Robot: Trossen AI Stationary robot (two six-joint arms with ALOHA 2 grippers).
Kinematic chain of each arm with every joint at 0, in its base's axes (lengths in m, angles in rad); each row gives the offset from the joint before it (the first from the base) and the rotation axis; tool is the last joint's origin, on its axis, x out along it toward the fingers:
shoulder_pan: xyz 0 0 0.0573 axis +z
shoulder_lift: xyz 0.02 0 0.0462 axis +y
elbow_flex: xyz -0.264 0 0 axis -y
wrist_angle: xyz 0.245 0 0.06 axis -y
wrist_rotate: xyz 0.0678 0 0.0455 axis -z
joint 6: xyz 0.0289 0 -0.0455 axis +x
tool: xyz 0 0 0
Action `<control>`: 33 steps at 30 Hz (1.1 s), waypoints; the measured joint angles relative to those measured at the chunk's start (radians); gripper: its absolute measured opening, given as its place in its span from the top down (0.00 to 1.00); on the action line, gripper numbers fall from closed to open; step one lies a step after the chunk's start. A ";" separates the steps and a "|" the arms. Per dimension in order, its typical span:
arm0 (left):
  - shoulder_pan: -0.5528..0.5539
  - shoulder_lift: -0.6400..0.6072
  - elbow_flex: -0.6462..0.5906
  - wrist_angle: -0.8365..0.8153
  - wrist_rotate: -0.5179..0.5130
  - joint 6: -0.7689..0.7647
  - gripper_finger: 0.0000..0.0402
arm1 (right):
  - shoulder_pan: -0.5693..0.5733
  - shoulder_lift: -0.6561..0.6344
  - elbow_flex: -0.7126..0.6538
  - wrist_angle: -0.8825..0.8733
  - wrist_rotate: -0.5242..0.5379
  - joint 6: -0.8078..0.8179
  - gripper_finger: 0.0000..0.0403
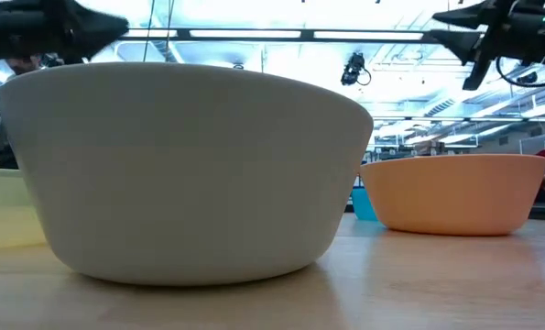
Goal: Nest bowls inside each other
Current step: Stack the orange bowl on top of the green bowl
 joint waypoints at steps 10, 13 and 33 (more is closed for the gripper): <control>0.000 0.268 0.258 -0.289 0.017 0.033 0.81 | 0.000 0.145 0.025 -0.006 -0.001 0.157 0.74; 0.004 0.397 0.403 -0.447 0.014 0.059 0.81 | -0.002 0.203 0.066 -0.008 0.002 0.154 0.74; 0.102 0.763 0.735 -1.101 0.137 -0.160 0.81 | -0.088 0.829 1.005 -1.268 0.031 -0.026 0.74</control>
